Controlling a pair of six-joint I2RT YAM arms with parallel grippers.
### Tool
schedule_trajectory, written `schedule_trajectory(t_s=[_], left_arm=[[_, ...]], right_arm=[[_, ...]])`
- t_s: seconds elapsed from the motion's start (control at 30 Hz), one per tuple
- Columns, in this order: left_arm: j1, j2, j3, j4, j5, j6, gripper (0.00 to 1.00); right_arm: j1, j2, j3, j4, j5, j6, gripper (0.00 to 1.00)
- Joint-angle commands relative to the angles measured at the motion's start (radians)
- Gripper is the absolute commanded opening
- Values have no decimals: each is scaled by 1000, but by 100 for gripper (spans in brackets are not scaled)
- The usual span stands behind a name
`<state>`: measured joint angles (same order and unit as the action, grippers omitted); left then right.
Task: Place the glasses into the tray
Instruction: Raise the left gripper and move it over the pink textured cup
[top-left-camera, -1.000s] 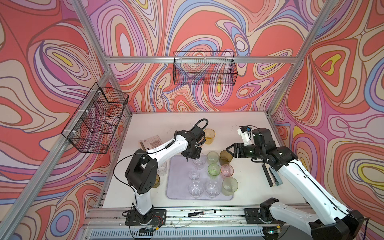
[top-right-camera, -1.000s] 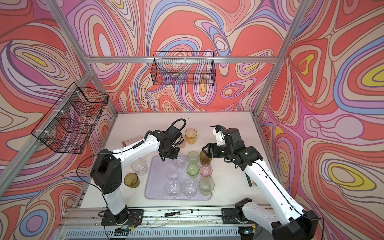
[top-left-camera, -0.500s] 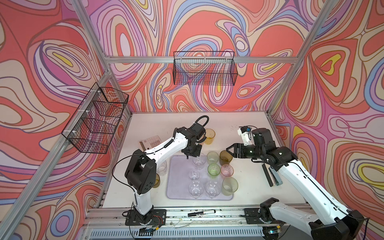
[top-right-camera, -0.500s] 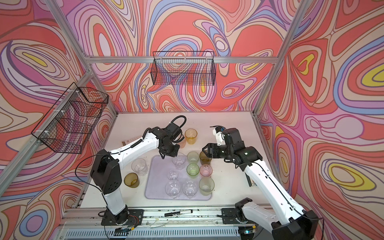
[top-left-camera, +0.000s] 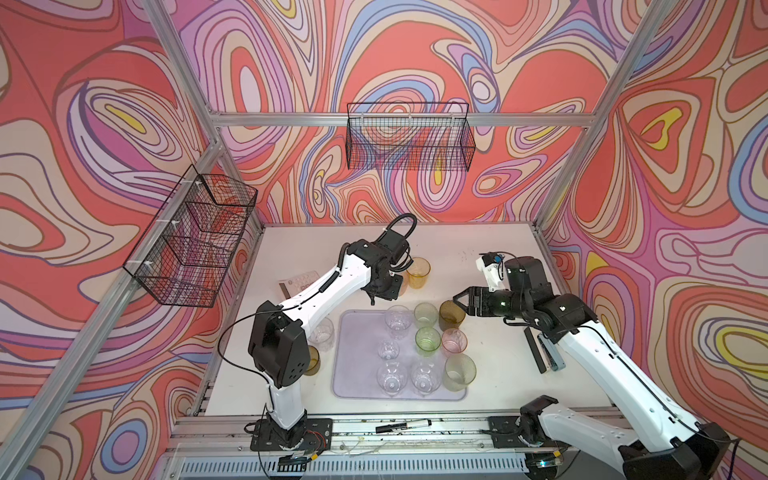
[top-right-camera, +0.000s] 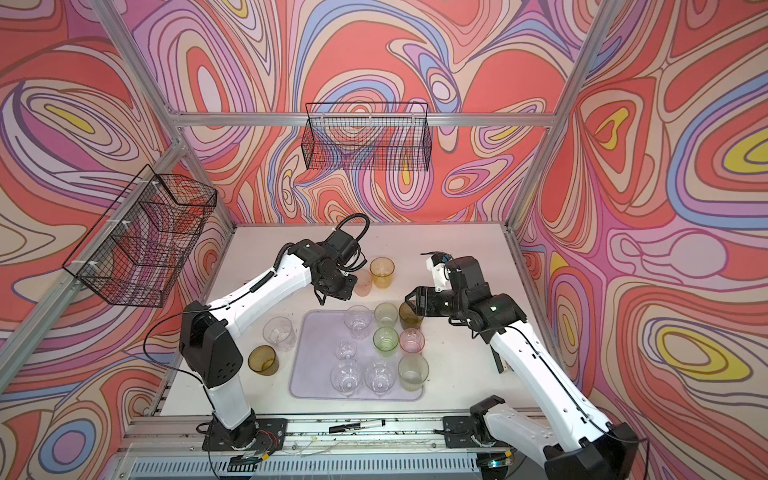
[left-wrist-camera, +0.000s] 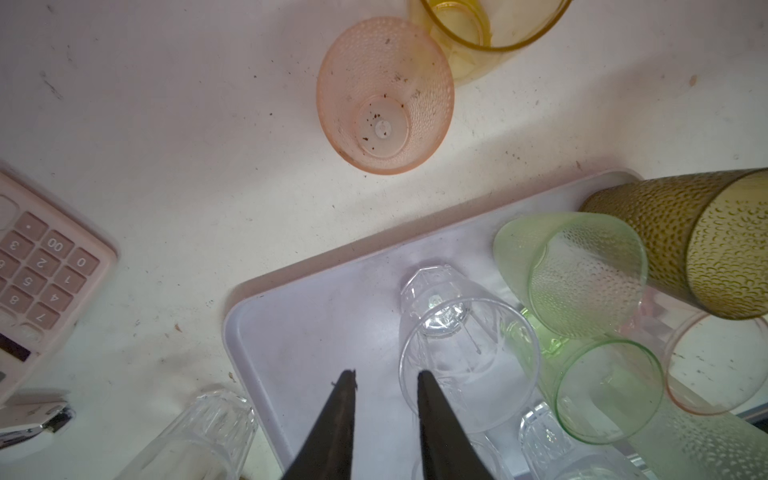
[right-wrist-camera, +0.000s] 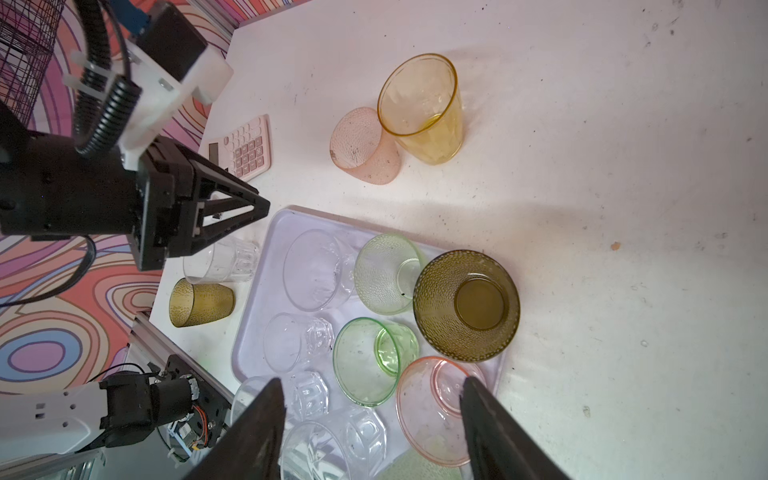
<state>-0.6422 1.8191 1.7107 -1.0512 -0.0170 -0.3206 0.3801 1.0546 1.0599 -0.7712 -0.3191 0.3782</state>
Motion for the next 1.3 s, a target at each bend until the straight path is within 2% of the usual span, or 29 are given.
schedule_trajectory(t_s=[0.0,0.43,0.93,1.27], left_arm=[[32,-14,47,-56,-14,35,30],[134,47,137,-48,50,64,32],[142,175,244,-41,142,51,34],[143,251,307,-34,138,41,35]], right_arm=[[-3,-5,-6,2,12,-9,70],[-3,-4,5,-5,15,-17,70],[-3,-10,10,-24,24,-21,70],[-3,-14,10,-34,26,-22,70]])
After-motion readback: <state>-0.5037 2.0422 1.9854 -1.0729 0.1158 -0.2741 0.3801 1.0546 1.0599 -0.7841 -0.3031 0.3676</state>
